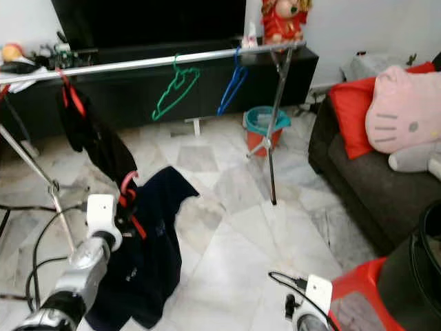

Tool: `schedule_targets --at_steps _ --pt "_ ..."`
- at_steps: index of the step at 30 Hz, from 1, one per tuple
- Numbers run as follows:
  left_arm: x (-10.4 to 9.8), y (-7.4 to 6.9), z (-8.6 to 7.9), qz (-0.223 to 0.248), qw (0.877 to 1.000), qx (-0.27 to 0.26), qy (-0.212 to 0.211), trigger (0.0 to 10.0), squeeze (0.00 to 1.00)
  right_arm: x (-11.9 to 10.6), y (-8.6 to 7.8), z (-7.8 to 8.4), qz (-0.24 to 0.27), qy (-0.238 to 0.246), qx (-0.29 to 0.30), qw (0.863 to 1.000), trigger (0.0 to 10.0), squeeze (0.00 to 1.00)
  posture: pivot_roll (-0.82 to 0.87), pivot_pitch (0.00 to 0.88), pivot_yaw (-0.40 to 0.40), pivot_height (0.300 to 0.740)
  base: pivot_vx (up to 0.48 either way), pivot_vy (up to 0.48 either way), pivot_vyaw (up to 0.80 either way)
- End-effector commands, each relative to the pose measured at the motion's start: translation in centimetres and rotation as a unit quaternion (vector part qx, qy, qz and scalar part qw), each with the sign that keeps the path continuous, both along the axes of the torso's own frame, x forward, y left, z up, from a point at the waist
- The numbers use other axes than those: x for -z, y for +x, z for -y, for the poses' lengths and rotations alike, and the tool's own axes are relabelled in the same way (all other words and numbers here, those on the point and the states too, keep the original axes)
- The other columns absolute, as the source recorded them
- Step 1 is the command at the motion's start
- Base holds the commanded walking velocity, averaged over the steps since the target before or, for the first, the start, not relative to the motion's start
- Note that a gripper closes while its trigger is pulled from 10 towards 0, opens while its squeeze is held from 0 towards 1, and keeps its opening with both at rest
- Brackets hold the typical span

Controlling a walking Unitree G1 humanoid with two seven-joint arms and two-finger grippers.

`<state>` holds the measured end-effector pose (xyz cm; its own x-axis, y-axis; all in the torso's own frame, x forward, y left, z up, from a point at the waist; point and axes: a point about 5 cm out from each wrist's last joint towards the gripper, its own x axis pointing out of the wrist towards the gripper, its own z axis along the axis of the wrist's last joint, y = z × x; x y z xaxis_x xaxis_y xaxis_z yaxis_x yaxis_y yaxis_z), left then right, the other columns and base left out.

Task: Hang hanger

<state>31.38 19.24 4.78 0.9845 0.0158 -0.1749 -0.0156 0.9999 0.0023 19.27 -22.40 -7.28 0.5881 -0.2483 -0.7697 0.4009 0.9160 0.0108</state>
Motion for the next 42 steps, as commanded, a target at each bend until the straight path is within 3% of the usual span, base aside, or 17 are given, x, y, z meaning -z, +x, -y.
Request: schedule_targets --at_steps 1,14,18,42 --pt "-0.9 0.1 -0.4 0.028 1.000 -0.008 0.000 10.0 0.00 0.0 0.1 0.0 0.001 -0.002 0.002 1.000 10.0 0.00 0.03 0.000 0.027 0.740 0.341 0.000 0.00" --pt "-1.1 0.1 0.2 0.030 0.999 -0.016 -0.008 10.0 0.00 -0.1 0.0 0.3 -0.002 -0.025 -0.020 0.999 10.0 0.00 0.03 0.000 0.018 0.740 0.342 0.000 0.12" --pt "-1.1 0.1 0.4 0.030 0.999 -0.015 -0.008 10.0 0.00 -0.1 -0.1 0.3 -0.004 -0.022 -0.018 1.000 10.0 0.00 0.03 0.000 0.017 0.740 0.349 0.000 0.71" --pt "-1.4 0.3 1.3 0.028 1.000 -0.001 -0.010 10.0 0.00 0.4 -0.7 0.0 -0.014 -0.002 -0.008 1.000 10.0 0.00 0.03 0.000 0.021 0.740 0.350 0.000 0.00"
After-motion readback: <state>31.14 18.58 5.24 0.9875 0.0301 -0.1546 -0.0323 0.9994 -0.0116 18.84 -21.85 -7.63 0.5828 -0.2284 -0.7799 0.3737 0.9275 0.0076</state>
